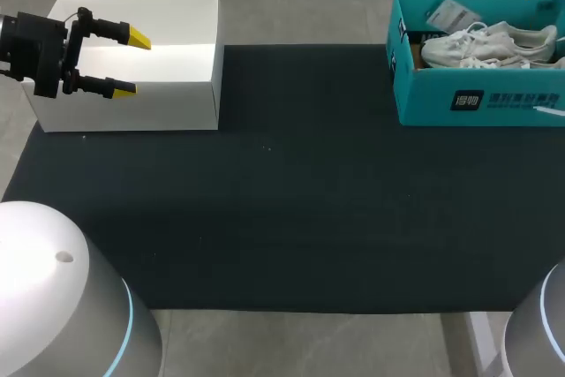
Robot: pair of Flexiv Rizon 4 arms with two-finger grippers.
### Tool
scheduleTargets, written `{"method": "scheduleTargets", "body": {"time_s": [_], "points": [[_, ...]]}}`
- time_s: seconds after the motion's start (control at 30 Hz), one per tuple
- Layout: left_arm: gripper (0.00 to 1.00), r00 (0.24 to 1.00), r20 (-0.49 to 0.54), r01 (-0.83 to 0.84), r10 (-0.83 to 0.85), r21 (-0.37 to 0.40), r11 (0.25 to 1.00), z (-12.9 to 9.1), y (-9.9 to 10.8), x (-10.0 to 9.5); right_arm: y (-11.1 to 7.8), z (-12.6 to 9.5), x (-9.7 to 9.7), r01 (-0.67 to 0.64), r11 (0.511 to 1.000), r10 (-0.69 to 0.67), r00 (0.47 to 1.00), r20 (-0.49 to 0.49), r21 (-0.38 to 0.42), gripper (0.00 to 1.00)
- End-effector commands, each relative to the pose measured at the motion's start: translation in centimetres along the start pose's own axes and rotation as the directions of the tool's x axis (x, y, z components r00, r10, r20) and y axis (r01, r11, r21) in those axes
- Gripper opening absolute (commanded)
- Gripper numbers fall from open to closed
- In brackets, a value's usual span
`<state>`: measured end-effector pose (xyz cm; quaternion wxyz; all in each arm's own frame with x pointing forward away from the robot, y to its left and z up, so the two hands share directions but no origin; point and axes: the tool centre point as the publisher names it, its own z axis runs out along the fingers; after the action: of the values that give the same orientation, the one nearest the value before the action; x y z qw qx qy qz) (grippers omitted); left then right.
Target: Take the shoe out of the shoebox, open the shoe tongue, remove and reinsert the insole, then place the shoe into the shoebox
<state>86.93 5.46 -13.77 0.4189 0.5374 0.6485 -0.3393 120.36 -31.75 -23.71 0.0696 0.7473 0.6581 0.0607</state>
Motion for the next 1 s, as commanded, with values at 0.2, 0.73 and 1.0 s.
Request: {"method": "scheduleTargets", "body": {"time_s": [0.2, 0.73, 1.0], "points": [[1.0, 1.0, -0.003, -0.001, 0.001, 0.0, 1.0, 0.0, 0.0, 0.0, -8.1, -2.0, 3.3, -0.009, 0.99, 0.004, 0.999, -0.037, -0.143, 1.0], [1.0, 1.0, -0.003, -0.001, 0.001, 0.0, 1.0, 0.0, 0.0, 0.0, -15.7, -4.6, 5.9, -0.037, 0.99, 0.038, 0.999, 0.006, -0.135, 1.0], [1.0, 1.0, -0.003, -0.001, 0.001, 0.0, 1.0, 0.0, 0.0, 0.0, -20.7, -4.4, 4.0, -0.004, 0.991, 0.004, 1.0, -0.001, -0.135, 1.0]]}}
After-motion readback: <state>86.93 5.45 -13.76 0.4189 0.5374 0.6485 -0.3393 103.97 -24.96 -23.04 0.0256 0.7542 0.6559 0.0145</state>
